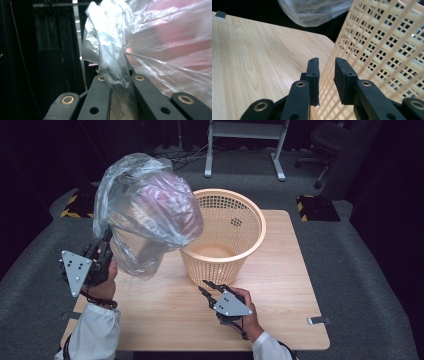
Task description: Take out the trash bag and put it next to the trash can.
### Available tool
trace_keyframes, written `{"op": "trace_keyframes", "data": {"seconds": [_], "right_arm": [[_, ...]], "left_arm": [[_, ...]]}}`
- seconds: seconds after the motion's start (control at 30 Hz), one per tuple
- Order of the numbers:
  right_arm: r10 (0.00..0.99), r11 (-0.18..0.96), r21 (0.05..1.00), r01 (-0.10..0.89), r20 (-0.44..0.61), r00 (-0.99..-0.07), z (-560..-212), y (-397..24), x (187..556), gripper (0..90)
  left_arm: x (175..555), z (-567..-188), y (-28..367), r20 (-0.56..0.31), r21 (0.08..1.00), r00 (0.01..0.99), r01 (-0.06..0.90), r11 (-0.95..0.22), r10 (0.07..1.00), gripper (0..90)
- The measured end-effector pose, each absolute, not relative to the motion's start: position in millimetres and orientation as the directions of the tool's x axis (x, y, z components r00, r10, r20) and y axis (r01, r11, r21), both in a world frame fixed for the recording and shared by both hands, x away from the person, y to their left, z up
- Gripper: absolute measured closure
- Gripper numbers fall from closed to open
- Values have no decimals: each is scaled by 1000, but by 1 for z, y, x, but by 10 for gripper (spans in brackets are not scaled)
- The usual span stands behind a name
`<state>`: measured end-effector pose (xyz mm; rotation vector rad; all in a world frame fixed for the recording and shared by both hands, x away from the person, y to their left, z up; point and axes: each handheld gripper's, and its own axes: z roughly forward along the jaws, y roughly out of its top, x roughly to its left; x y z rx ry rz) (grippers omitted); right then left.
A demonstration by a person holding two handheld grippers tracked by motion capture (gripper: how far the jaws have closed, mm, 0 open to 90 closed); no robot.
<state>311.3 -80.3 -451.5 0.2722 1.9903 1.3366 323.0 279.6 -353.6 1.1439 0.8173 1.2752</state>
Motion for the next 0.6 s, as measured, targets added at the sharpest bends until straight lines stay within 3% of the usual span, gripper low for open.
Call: {"op": "trace_keyframes", "data": {"seconds": [0.13, 0.3, 0.6], "right_arm": [[528, 444, 876, -191, -428, -734, -451, -90, 311, 722], [528, 451, 876, -172, -417, -740, -451, -109, 308, 710], [557, 440, 891, -115, -371, -743, -451, -157, 301, 684]], "left_arm": [[328, -366, 287, 146, 967, 134, -226, -113, 980, 892], [334, -382, 298, 106, 986, 141, -145, -85, 984, 892], [328, -408, 290, 240, 970, 160, -77, -230, 957, 892]]}}
